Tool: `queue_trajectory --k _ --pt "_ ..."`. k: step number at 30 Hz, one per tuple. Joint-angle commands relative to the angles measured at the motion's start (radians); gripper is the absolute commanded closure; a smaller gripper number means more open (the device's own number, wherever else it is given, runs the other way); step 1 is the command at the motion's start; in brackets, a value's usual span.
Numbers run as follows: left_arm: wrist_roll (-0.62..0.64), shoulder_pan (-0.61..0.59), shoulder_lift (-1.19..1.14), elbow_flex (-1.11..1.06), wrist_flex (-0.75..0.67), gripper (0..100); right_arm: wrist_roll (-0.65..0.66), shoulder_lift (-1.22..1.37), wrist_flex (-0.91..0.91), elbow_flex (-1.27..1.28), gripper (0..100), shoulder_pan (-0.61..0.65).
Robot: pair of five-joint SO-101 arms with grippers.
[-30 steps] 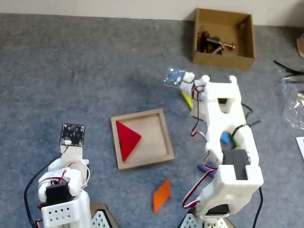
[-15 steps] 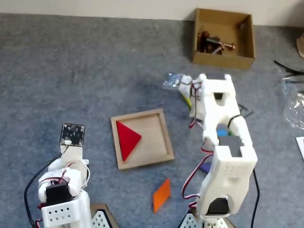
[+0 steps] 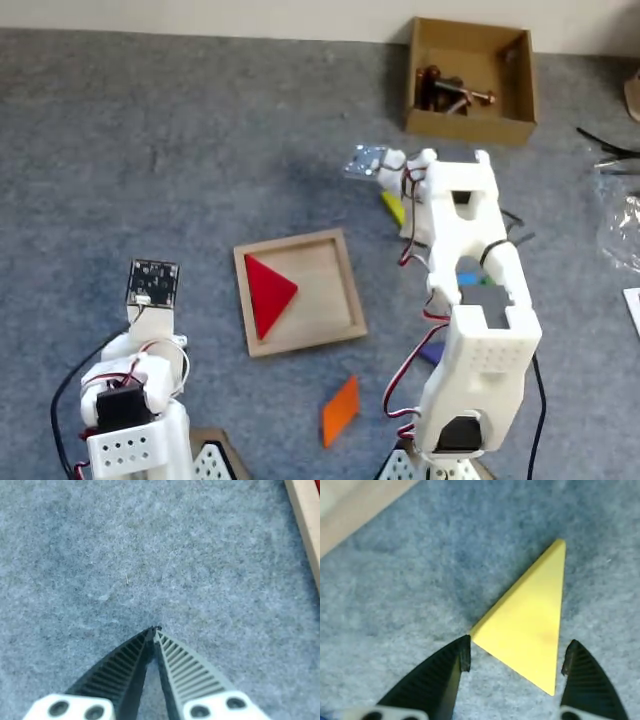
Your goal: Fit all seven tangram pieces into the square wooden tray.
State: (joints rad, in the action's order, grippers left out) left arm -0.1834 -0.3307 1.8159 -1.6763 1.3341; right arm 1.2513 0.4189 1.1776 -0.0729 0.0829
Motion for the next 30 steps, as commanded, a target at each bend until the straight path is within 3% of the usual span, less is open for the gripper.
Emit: queue_trajectory --k 1,24,30 --pt "0.005 -0.018 0.005 -0.019 0.002 99 0.012 -0.004 0.002 -0.059 71.4 -0.010" --pt "0.005 -0.018 0.005 -0.019 0.002 99 0.000 0.156 0.010 -0.186 71.7 0.007" --pt "0.005 -0.018 0.005 -0.019 0.002 99 -0.080 0.159 0.010 -0.186 73.1 0.007"
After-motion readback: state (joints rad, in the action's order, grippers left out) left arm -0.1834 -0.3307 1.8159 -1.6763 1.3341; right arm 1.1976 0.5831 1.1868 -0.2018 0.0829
